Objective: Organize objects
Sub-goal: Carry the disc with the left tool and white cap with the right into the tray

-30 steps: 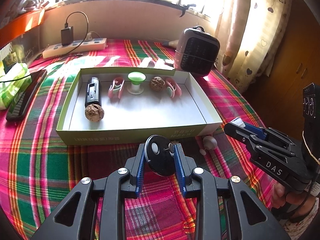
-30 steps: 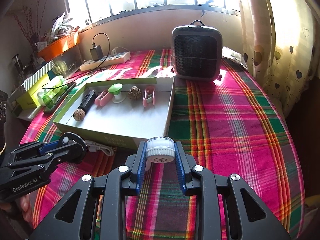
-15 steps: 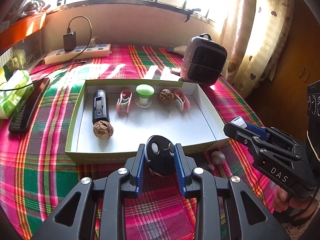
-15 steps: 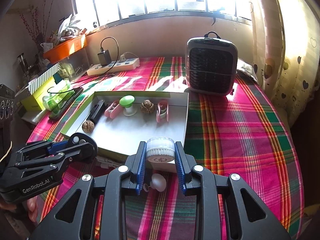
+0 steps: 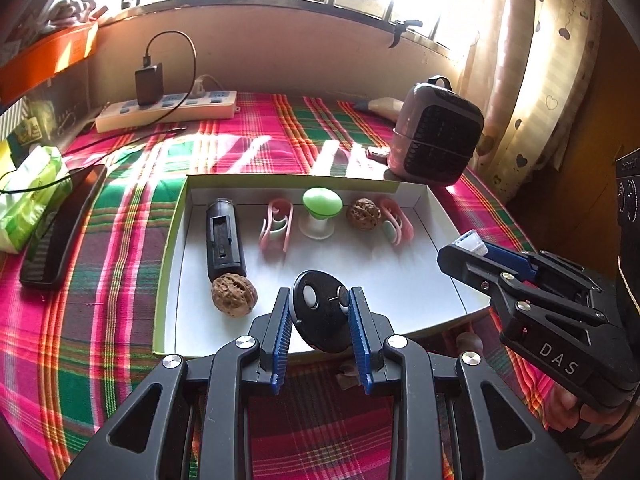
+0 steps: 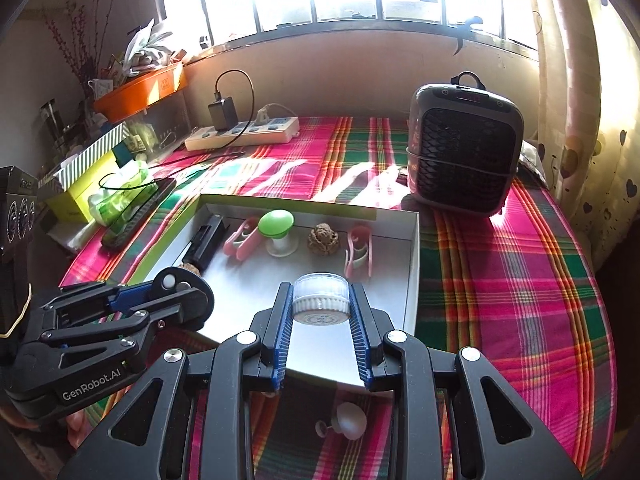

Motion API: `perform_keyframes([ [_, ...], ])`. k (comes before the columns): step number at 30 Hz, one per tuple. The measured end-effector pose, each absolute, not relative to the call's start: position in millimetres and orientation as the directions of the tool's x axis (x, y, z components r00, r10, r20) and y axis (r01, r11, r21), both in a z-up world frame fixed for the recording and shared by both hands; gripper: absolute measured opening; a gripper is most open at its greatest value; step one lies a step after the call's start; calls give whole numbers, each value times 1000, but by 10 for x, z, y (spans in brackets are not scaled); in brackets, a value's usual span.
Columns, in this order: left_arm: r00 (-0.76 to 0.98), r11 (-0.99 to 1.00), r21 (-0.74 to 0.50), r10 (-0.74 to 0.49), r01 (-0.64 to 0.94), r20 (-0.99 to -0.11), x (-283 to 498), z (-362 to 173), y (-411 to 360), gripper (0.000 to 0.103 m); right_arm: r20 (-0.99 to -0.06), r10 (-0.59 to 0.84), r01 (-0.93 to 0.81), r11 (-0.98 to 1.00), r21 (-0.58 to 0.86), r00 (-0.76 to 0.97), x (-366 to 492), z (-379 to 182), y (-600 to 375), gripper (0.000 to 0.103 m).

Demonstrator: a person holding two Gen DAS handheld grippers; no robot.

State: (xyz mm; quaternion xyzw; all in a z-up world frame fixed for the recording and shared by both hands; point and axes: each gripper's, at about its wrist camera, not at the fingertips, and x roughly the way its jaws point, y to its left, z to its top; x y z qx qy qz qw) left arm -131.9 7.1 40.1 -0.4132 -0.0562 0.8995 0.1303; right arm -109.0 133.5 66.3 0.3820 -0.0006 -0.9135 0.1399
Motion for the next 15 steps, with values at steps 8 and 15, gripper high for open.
perform_keyframes([
  [8,-623,-968,-190,252,-166,-740,-1472,341,-37,26,-717,-267,276,-955,108,-644,-1329,571,1207,29],
  [15,-623,-970,-183,243,-160,-744,-1580,301,-72,26,-734,-277,295,-949,109,-620,-1484,483,1101,29],
])
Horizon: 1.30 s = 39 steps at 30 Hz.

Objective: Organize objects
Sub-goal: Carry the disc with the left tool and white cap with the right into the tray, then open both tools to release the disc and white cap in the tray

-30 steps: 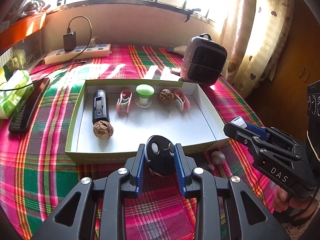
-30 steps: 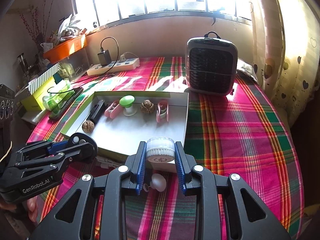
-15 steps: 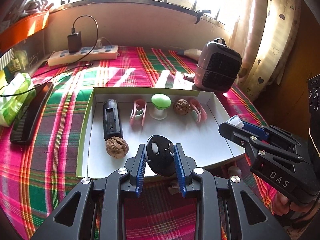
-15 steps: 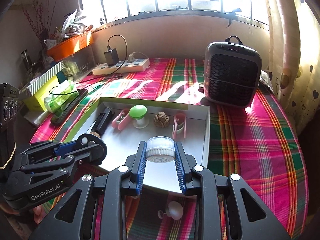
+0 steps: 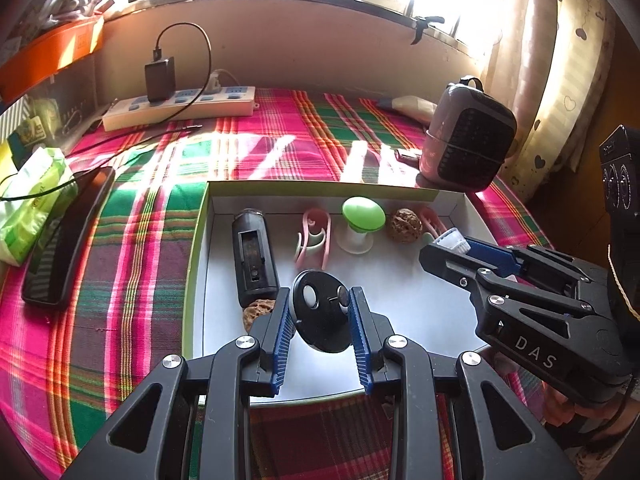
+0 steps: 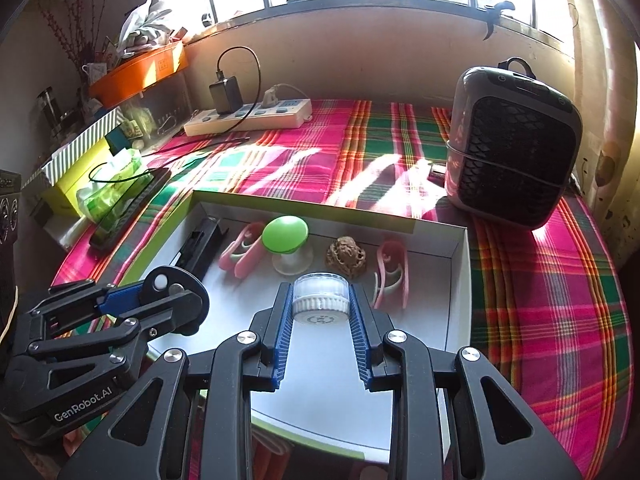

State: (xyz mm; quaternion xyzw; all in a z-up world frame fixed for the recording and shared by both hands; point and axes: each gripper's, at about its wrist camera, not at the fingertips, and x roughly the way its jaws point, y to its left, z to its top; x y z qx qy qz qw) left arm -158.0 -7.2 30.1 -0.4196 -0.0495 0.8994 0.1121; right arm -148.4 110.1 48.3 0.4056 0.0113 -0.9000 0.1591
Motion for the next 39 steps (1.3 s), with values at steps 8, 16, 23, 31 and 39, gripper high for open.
perform_keyframes([
  [8,-625,-969,-195,246,-151,-741,-1655,307,-101,26,-748,-272,301,-948,101,-605,-1608,423,1046,29],
  [16,-621,-968,-171,249,-184,-743,-1705,283,15,26,-761,-262,294,-951,97,-593,-1662,378,1073,29],
  [23,-601,-970,-152,237,-190,-763,-1779,189,49,26,-769,-259,296,-951,95,-585,-1733,342,1068,29],
  [31,-595,-977,-128,207,-172,-777,-1828,119,28,26,-777,-264,306,-947,97,-571,-1797,296,1045,29],
  [39,-596,-977,-125,205,-173,-776,-1837,113,27,26,-785,-261,306,-947,96,-561,-1839,253,1035,29],
])
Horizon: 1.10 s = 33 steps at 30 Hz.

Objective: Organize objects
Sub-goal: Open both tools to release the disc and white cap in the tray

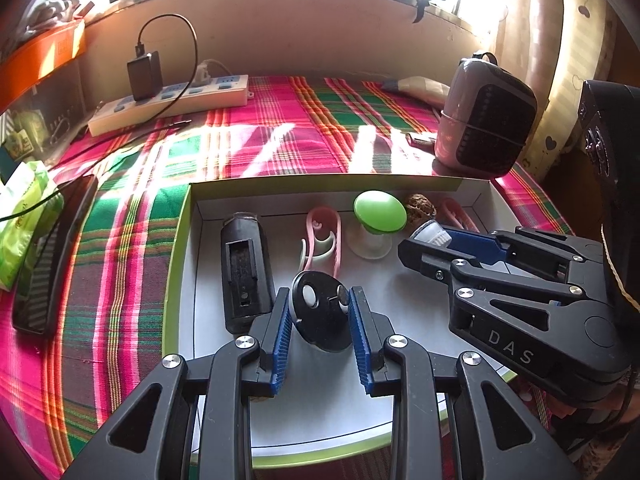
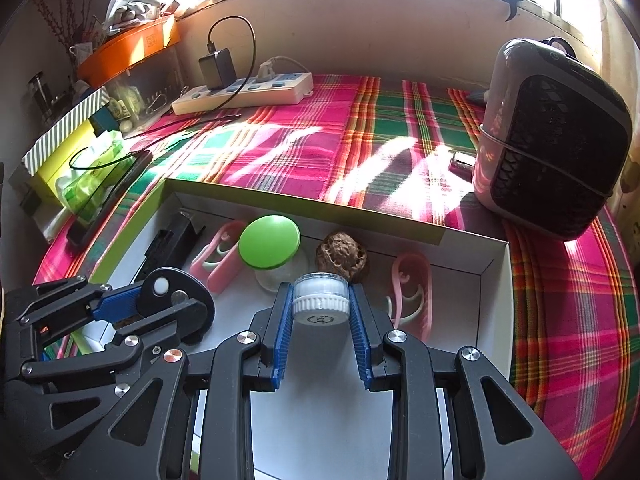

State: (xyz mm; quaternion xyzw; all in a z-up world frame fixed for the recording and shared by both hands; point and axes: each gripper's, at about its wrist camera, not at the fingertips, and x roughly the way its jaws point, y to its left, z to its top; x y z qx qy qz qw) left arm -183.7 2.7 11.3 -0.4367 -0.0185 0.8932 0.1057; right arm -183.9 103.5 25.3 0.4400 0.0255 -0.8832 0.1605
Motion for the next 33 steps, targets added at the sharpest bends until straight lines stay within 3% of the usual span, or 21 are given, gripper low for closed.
perform_keyframes([
  [26,-597,-980,-109,188,-167,-780,-1835,113,47,29,-789,-248,292,-952,92,-562,-1852,245,1027,29],
  [33,-597,-980,-109,188,-166,-780,-1830,114,45,29,-793,-247,289,-953,94,-557,-1835,249,1025,37],
])
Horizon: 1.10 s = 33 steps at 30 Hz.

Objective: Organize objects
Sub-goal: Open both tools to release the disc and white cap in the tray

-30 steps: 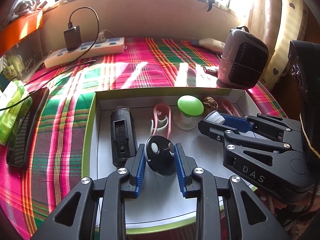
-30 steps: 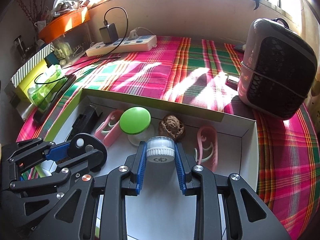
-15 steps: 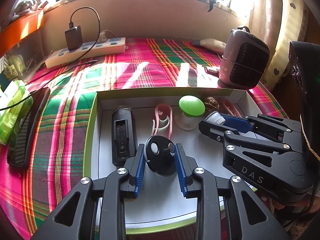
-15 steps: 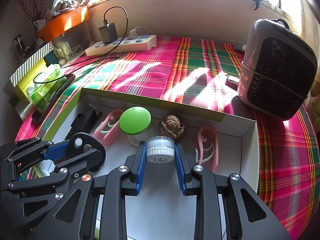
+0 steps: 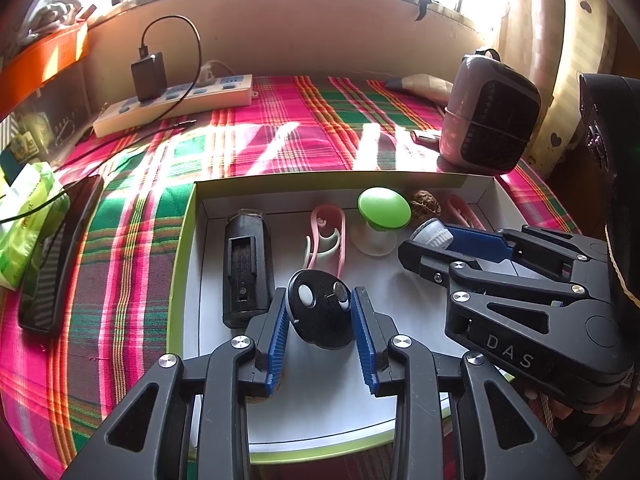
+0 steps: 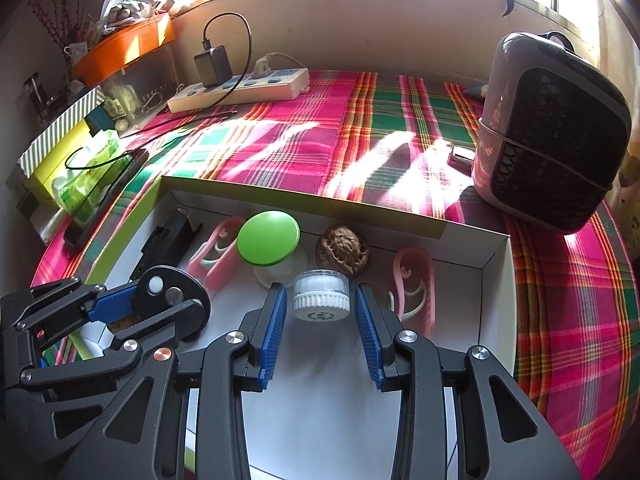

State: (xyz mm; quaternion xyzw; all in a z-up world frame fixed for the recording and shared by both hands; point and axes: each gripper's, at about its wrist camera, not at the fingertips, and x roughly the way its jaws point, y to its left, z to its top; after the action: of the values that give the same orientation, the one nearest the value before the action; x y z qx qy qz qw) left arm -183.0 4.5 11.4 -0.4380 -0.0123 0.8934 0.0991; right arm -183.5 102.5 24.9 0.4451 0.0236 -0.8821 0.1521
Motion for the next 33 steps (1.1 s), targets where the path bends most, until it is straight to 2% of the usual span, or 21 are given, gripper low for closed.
perform_keyframes([
  [6,-598,-980,-109,190,-169,-779,-1821,118,58,33,-793,-249,279,-955,105,-557,-1814,253,1042,41],
  [18,-601,-981,-107,185,-163,-778,-1736,150,36,38,-787,-244,263,-959,108,-566,-1756,298,1082,42],
  [33,-622,-983,-106,178,-151,-763,-1541,270,26,38,-773,-246,258,-960,110,-585,-1570,392,1109,42],
])
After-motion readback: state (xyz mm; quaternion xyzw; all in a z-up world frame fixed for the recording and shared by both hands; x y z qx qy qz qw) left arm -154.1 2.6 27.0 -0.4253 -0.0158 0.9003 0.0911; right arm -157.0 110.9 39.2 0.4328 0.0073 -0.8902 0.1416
